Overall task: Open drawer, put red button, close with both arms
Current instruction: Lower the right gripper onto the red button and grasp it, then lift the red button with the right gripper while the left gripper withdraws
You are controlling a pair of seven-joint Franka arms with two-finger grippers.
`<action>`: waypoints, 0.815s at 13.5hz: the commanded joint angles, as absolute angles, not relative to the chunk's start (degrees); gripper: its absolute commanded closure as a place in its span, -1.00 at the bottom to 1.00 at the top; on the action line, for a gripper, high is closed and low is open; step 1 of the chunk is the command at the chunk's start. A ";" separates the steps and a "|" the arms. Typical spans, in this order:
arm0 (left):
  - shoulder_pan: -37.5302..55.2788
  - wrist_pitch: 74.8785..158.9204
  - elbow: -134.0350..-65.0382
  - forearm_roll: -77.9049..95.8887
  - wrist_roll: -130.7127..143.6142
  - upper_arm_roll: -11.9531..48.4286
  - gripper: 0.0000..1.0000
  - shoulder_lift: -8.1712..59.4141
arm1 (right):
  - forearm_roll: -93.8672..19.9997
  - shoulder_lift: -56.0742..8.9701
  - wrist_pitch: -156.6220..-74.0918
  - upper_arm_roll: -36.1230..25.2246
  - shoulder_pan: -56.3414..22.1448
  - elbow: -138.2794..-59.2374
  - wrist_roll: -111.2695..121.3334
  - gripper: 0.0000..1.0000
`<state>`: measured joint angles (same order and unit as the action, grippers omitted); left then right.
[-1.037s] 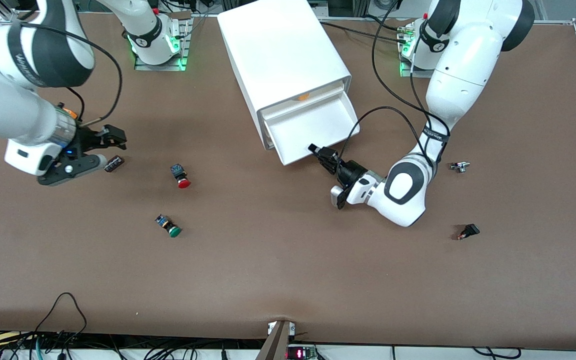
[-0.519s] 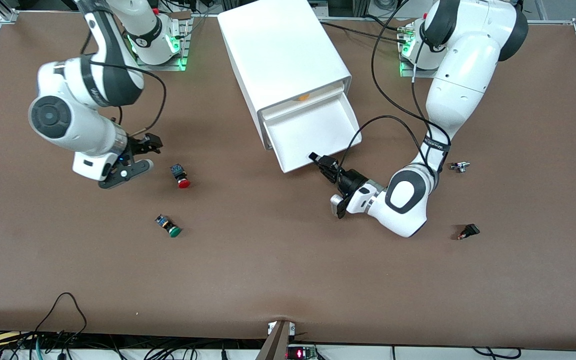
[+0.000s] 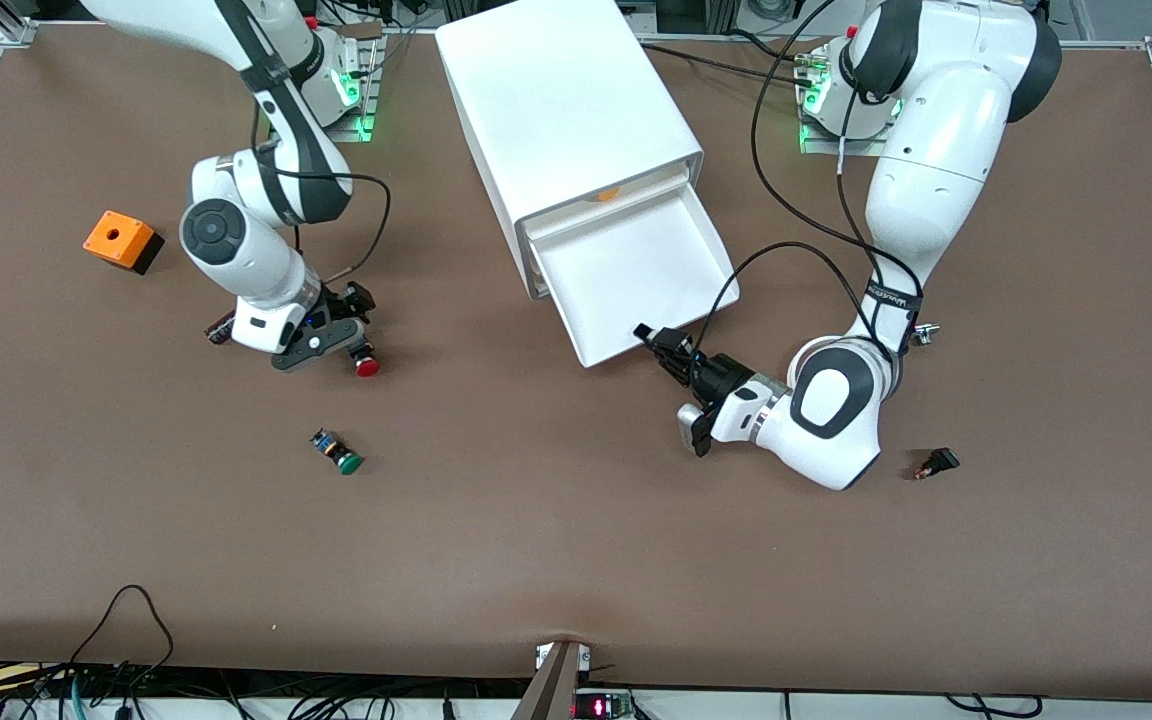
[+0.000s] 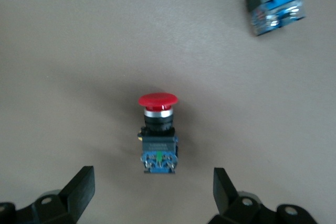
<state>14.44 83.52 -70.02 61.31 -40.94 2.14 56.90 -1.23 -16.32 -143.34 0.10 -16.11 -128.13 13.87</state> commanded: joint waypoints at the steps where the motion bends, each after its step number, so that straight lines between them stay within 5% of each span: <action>1: 14.85 83.85 -67.59 58.37 -37.28 1.58 -1.00 57.66 | -0.62 -18.54 -147.12 0.18 -16.87 -128.23 14.15 -0.99; 4: 14.24 79.66 -67.15 53.37 -28.87 1.50 -1.00 53.19 | -0.53 -22.40 -152.73 0.09 -17.05 -128.23 14.50 -0.98; 6: 12.49 75.51 -67.06 48.62 -20.69 1.06 -1.00 49.41 | -0.53 -23.29 -153.81 0.09 -17.05 -128.23 15.20 -0.78; 11: 10.20 73.83 -67.15 30.10 -10.82 1.05 -1.00 38.52 | -0.61 -23.12 -153.37 0.00 -16.87 -128.15 16.44 0.75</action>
<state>9.51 74.10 -65.66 36.70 -14.04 1.17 43.56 -1.09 -23.61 -153.07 0.13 -16.79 -128.09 15.68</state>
